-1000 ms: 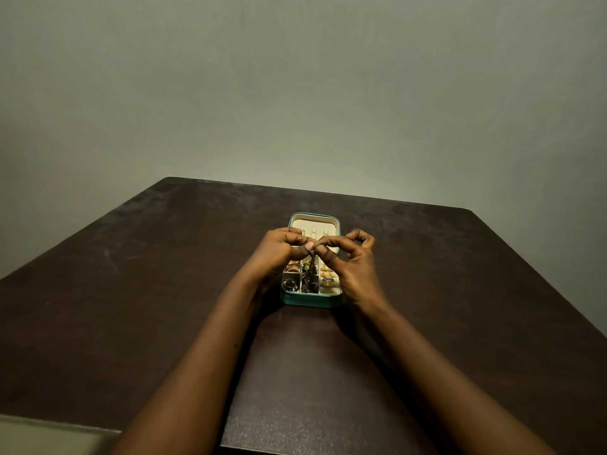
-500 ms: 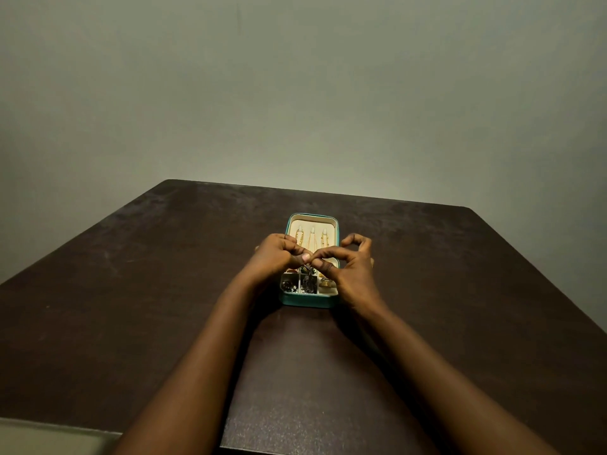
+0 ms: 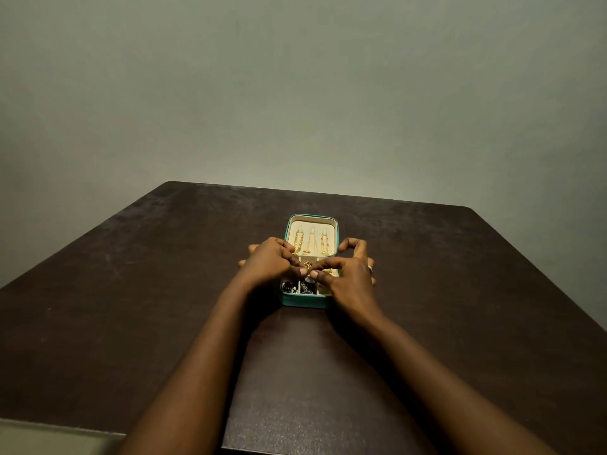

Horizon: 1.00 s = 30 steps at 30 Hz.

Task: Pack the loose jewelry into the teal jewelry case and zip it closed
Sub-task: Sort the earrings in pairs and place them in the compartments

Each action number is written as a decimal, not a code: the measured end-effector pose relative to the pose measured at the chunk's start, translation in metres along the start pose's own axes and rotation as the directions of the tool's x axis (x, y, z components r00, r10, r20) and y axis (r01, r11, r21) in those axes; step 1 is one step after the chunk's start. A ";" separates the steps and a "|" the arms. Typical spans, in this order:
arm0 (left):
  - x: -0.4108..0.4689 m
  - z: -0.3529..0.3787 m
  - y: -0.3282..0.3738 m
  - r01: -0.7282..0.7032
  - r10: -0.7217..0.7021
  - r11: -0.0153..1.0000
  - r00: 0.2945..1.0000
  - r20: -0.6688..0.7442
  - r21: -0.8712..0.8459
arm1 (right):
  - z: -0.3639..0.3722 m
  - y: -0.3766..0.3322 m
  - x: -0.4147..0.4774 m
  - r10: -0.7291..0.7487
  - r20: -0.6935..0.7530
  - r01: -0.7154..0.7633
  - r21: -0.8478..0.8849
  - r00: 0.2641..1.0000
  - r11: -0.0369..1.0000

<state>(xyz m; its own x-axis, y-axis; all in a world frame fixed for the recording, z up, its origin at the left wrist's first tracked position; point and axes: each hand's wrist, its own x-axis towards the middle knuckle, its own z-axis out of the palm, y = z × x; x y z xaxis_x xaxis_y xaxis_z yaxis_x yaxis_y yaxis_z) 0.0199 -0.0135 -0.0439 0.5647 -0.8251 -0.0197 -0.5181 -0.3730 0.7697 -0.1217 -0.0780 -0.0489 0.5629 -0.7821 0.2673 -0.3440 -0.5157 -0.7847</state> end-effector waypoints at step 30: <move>-0.010 0.005 0.017 -0.009 0.041 0.963 0.993 -0.112 0.271 | 0.014 0.008 0.002 0.133 0.003 -0.133 0.010 0.991 0.991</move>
<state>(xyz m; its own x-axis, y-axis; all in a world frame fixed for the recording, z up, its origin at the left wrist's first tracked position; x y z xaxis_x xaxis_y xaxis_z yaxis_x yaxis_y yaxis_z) 0.0021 -0.0135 -0.0339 0.6114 -0.7870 0.0831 -0.6778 -0.4665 0.5683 -0.1131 -0.0794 -0.0625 0.5143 -0.8427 0.1594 -0.4080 -0.4038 -0.8188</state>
